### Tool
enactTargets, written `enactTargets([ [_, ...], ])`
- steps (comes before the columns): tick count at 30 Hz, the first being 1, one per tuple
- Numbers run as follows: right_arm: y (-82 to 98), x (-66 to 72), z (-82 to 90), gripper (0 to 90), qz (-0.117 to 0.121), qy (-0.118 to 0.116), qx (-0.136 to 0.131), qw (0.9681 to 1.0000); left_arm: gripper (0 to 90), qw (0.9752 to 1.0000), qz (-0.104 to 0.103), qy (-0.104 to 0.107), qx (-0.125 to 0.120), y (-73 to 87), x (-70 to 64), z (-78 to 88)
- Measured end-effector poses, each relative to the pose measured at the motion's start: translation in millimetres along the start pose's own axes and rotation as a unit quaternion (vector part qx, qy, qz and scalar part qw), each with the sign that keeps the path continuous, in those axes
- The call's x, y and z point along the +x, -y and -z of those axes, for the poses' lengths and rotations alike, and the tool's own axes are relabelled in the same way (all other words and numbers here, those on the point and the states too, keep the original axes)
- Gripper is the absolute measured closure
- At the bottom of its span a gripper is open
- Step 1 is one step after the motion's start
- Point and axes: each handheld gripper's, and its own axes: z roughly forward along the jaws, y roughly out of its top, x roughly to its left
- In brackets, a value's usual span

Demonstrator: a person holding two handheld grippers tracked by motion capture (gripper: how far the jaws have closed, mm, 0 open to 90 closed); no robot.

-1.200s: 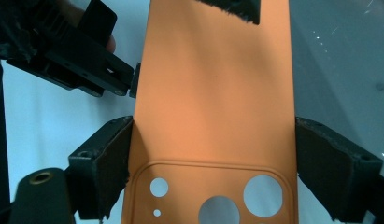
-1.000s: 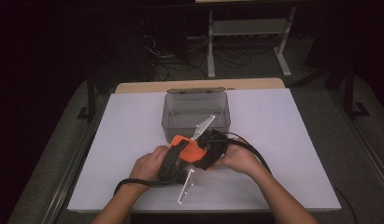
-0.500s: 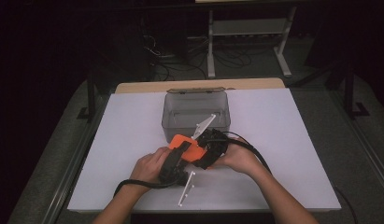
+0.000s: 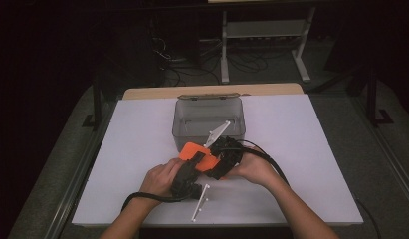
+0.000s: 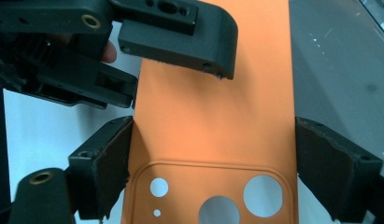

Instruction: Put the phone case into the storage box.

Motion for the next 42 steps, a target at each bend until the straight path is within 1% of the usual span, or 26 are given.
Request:
enactTargets([
  [3, -0.1, -0.4, 0.2, 15.1, -0.002, 0.0, -0.001, 1.0, 42.4, 1.0, -0.002, -0.003, 0.0, -0.5, 0.0, 0.3],
  [4, -0.1, -0.6, 0.3, 15.1, -0.001, 0.0, -0.001, 1.0, 42.8, 1.0, 0.0, -0.004, -0.003, -0.7, -0.6, 0.0],
  [6, -0.1, -0.6, 0.3, 15.1, -0.003, -0.001, -0.002, 1.0, 44.2, 1.0, -0.003, -0.002, -0.001, -1.2, -0.4, 0.6],
  [7, -0.1, -0.7, 0.2, 15.1, -0.003, -0.002, -0.002, 1.0, 44.7, 0.9999, 0.008, -0.006, -0.012, -1.3, -2.0, -0.7],
  [8, 0.0, -0.8, 0.2, 15.1, -0.004, -0.002, -0.002, 1.0, 45.6, 0.9999, 0.005, -0.007, -0.011, -1.6, -1.6, -0.5],
  [11, 0.0, -1.2, 0.3, 15.1, -0.005, -0.002, -0.002, 1.0, 47.8, 0.9999, 0.007, -0.006, -0.013, -1.7, -1.8, -0.5],
  [15, 0.1, -1.9, 0.3, 15.1, -0.007, -0.002, -0.002, 1.0, 50.3, 0.9999, 0.003, -0.005, -0.012, -2.1, -1.4, 0.6],
  [19, 0.1, -2.3, 0.3, 15.1, -0.009, -0.003, -0.003, 1.0, 51.8, 0.9999, 0.004, -0.007, -0.015, -2.7, -1.4, 1.0],
  [30, 0.0, -3.2, 0.0, 15.1, -0.013, -0.004, -0.001, 0.9999, 59.3, 0.9998, 0.0, -0.003, -0.018, -4.2, -1.0, 2.0],
  [31, 0.0, -3.4, 0.0, 15.1, -0.015, -0.003, -0.001, 0.9999, 59.6, 0.9997, 0.006, -0.005, -0.023, -4.3, -1.6, 1.4],
  [33, 0.0, -3.6, -0.1, 15.1, -0.02, -0.005, -0.002, 0.9998, 60.5, 0.9998, 0.002, -0.004, -0.022, -4.5, -1.1, 1.6],
  [35, 0.0, -3.9, 0.1, 15.1, -0.021, -0.006, -0.002, 0.9998, 61.5, 0.9998, 0.004, -0.002, -0.022, -4.4, -1.2, 1.7],
  [42, 0.2, -4.2, 0.3, 15.1, -0.021, -0.007, -0.002, 0.9997, 64.4, 0.9998, -0.003, 0.001, -0.02, -5.0, -1.0, 2.3],
])
